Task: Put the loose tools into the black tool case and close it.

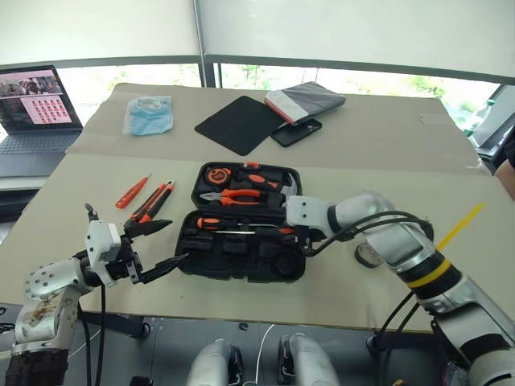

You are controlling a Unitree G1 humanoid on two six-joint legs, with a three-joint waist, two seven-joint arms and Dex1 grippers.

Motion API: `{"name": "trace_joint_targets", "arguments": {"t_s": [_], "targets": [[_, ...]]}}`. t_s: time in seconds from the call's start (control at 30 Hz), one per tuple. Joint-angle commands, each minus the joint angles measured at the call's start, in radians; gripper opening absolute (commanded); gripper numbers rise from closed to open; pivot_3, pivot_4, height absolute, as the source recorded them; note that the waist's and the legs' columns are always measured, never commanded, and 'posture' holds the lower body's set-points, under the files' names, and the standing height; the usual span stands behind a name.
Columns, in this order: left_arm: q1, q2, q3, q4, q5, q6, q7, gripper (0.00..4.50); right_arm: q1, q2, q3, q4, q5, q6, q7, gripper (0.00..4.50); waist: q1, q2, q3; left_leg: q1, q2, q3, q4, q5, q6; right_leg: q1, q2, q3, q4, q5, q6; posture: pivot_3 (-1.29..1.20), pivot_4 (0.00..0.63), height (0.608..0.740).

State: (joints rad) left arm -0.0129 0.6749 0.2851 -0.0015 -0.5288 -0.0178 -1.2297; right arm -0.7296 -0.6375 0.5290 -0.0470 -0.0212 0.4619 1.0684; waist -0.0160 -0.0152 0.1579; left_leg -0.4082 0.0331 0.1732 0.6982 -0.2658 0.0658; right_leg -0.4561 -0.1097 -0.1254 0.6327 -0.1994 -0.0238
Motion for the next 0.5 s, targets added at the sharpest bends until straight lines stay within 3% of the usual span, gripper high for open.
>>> {"name": "trace_joint_targets", "arguments": {"t_s": [0.03, 0.07, 0.13, 0.3, 0.5], "targets": [[0.003, 0.006, 0.012, -0.006, 0.000, -0.019, 0.006, 4.50, -0.014, 0.007, -0.023, -0.015, 0.003, 0.029, 0.026, 1.05, 0.001, 0.000, 0.000, 0.000, 0.000, 0.000, 0.000, 0.000, -0.001, 0.000, 0.000, 0.000, 0.000, 0.000, 0.000, 0.00, 0.150, 0.740], [0.003, 0.006, 0.013, -0.005, 0.001, -0.020, 0.006, 4.50, -0.014, 0.008, -0.026, -0.020, 0.009, 0.025, 0.035, 2.05, 0.001, 0.000, 0.000, 0.000, 0.000, 0.000, 0.000, -0.001, -0.003, 0.000, 0.000, 0.000, 0.000, 0.000, 0.000, 0.00, 0.150, 0.740], [0.004, 0.007, 0.014, -0.003, 0.002, -0.020, 0.008, 4.50, -0.015, 0.001, -0.030, -0.024, 0.016, -0.028, 0.061, 2.53, 0.002, 0.000, 0.000, 0.000, 0.000, 0.000, 0.000, -0.001, -0.003, 0.000, 0.000, 0.000, 0.000, 0.000, 0.000, 0.00, 0.150, 0.740], [0.011, 0.007, 0.017, 0.000, 0.002, -0.020, 0.014, 4.50, -0.034, 0.015, -0.122, 0.024, 0.037, -0.157, 0.040, 4.22, 0.002, 0.000, 0.000, 0.000, 0.000, 0.000, -0.001, -0.001, -0.002, 0.000, 0.000, 0.000, -0.001, 0.000, -0.001, 0.00, 0.150, 0.740], [0.007, 0.003, 0.017, 0.020, 0.009, -0.034, 0.024, 4.50, -0.027, 0.051, -0.262, 0.045, 0.225, -0.165, 0.134, 4.22, 0.002, 0.000, 0.000, 0.000, 0.000, 0.000, -0.001, -0.001, -0.001, 0.001, 0.001, 0.000, -0.001, 0.000, -0.001, 0.00, 0.150, 0.740]]}}
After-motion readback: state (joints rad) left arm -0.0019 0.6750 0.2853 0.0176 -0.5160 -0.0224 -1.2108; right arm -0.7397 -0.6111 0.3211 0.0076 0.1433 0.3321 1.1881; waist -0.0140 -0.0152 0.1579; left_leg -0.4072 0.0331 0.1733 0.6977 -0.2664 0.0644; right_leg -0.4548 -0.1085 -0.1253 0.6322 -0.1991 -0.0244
